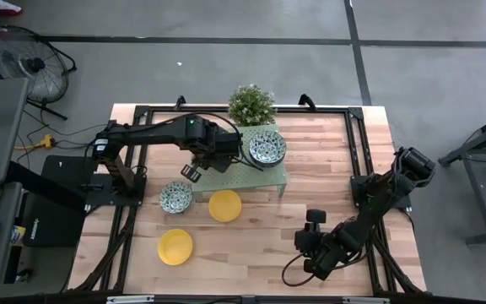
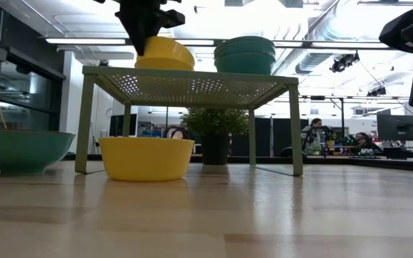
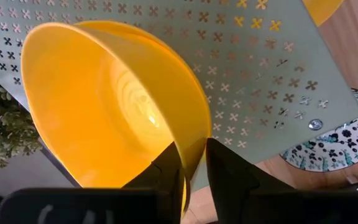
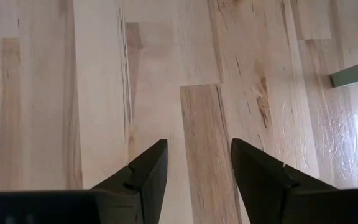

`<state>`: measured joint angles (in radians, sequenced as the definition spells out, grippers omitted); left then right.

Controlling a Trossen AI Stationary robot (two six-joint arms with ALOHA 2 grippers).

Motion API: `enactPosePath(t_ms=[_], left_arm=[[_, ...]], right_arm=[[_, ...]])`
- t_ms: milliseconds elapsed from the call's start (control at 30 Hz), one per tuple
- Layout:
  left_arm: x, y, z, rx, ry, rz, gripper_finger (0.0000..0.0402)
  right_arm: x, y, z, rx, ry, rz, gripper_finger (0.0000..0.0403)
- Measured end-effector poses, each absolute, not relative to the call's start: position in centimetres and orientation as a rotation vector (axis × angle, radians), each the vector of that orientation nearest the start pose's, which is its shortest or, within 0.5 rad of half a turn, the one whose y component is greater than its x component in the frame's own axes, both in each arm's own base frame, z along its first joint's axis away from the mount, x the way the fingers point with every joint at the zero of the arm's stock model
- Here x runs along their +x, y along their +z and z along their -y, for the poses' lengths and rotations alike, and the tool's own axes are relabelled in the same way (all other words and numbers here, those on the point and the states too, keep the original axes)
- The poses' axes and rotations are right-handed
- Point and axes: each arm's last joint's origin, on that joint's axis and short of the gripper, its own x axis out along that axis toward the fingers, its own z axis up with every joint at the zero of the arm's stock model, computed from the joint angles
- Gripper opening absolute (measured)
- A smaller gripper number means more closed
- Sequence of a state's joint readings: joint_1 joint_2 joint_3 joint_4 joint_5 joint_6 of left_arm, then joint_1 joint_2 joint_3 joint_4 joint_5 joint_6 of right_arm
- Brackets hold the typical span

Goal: Pick & Place Mini bowls
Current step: Stack the yellow bowl on top of the yellow bowl on the shelf

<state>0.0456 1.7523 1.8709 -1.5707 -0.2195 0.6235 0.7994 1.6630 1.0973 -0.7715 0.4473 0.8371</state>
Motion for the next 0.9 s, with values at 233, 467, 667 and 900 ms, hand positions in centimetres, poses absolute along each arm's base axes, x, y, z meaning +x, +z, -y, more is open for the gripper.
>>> enactPosePath(t_ms=[233, 467, 667, 900], left_arm=[[31.4, 35.7, -2.2, 0.668, -0.201, -1.491, 0.0119], [31.3, 35.8, -2.2, 0.664, -0.205, -1.485, 0.0178], [30.2, 37.9, -2.1, 0.663, -0.173, -1.41, 0.0188], [28.1, 42.6, -2.0, 0.483, 0.05, -1.219, 0.0188]], right_arm=[[22.2, 19.4, -21.0, -0.029, -0.161, -1.085, 0.0165], [22.2, 19.5, -21.0, -0.029, -0.161, -1.085, 0.0165], [22.2, 19.5, -21.1, -0.032, -0.154, -1.089, 0.0165], [22.2, 19.5, -21.1, -0.025, -0.157, -1.089, 0.0165]])
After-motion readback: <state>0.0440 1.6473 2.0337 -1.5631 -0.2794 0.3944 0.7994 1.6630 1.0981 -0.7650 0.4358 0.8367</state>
